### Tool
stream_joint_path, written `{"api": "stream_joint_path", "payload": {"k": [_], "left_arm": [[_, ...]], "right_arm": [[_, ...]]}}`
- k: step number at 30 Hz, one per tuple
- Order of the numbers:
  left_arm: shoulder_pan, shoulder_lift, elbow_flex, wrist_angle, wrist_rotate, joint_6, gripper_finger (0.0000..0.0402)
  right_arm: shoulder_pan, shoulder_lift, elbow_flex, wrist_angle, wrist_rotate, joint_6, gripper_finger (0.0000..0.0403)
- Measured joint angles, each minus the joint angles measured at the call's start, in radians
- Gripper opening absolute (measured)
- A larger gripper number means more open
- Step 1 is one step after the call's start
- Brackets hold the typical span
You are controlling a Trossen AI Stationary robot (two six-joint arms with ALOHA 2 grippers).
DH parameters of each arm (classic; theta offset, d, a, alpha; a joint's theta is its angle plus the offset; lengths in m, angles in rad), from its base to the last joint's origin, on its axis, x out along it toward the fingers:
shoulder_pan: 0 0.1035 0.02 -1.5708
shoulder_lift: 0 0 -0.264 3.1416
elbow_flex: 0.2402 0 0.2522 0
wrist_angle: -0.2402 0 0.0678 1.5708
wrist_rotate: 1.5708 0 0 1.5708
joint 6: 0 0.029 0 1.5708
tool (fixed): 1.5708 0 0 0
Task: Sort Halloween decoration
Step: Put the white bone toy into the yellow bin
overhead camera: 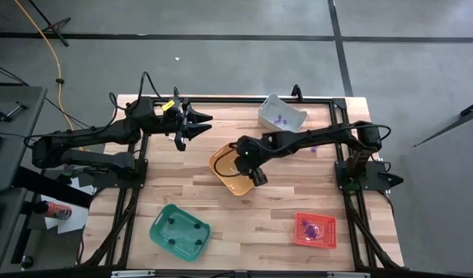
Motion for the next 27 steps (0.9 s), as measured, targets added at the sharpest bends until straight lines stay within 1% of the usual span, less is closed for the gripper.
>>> {"api": "stream_joint_path", "payload": {"k": [4,7,9,10,13,15,18,21,24,26,27], "left_arm": [[0.0,0.0,0.0,-0.002,0.0,0.03,0.0156],[0.002,0.0,0.0,-0.003,0.0,0.041,0.0156],[0.007,0.0,0.0,-0.005,0.001,0.038,0.0156],[0.01,0.0,0.0,-0.005,0.0,0.034,0.0156],[0.016,0.0,0.0,-0.009,0.0,0.033,0.0156],[0.019,0.0,0.0,-0.008,0.0,0.033,0.0156],[0.021,0.0,0.0,-0.008,0.0,0.033,0.0156],[0.022,0.0,0.0,-0.011,0.0,0.033,0.0156],[0.024,0.0,0.0,-0.021,-0.001,0.038,0.0156],[0.026,0.0,0.0,-0.026,-0.004,0.05,0.0156],[0.026,0.0,0.0,-0.027,-0.005,0.053,0.0156]], "right_arm": [[-0.034,-0.009,0.115,-0.196,-0.039,0.074,0.0225],[-0.071,-0.034,0.13,-0.32,-0.105,0.122,0.022],[-0.097,-0.072,0.098,-0.358,-0.127,0.142,0.0215],[-0.108,-0.102,0.061,-0.362,-0.134,0.156,0.0212],[-0.135,-0.226,-0.097,-0.324,-0.134,0.219,0.0203],[-0.145,-0.334,-0.228,-0.247,-0.135,0.306,0.0197],[-0.146,-0.498,-0.428,-0.073,-0.136,0.5,0.0191],[-0.126,-0.636,-0.595,0.189,-0.136,0.732,0.019],[-0.109,-0.711,-0.724,0.544,-0.123,0.929,0.019],[-0.107,-0.719,-0.763,0.767,-0.082,1.0,0.0189],[-0.107,-0.715,-0.767,0.849,-0.059,1.013,0.0189]]}}
